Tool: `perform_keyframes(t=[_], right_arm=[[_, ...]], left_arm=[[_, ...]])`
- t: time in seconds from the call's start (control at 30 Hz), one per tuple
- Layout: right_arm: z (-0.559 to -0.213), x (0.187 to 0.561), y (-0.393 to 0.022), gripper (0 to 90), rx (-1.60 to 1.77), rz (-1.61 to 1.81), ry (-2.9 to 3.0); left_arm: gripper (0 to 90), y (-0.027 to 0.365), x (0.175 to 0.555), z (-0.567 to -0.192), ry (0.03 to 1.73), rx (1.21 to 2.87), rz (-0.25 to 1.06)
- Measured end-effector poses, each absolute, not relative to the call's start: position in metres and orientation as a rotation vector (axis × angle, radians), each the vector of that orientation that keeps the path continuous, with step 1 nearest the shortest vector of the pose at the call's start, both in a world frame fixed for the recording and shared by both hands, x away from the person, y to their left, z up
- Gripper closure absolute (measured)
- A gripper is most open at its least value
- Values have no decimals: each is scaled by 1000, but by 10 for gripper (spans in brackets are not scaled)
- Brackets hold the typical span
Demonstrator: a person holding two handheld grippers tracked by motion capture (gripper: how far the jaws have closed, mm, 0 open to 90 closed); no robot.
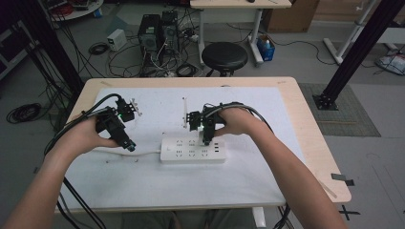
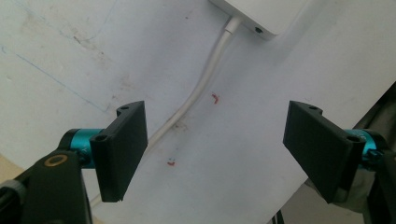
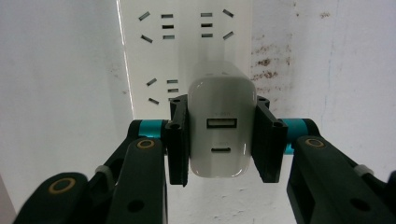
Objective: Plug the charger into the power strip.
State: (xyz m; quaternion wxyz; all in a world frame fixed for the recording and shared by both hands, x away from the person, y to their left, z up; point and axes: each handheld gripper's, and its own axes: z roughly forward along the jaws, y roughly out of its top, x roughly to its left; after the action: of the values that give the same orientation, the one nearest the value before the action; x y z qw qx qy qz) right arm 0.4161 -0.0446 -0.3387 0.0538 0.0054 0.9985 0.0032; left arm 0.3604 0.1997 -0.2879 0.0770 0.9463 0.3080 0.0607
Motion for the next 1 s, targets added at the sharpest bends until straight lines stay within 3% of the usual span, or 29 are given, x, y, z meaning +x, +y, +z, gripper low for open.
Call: perform_keyframes(t=[1.0], right_arm=[[-361,417,-41,629,-45,-24,3043]], left_arm=[[220,191,362,-302,892,2840,143]])
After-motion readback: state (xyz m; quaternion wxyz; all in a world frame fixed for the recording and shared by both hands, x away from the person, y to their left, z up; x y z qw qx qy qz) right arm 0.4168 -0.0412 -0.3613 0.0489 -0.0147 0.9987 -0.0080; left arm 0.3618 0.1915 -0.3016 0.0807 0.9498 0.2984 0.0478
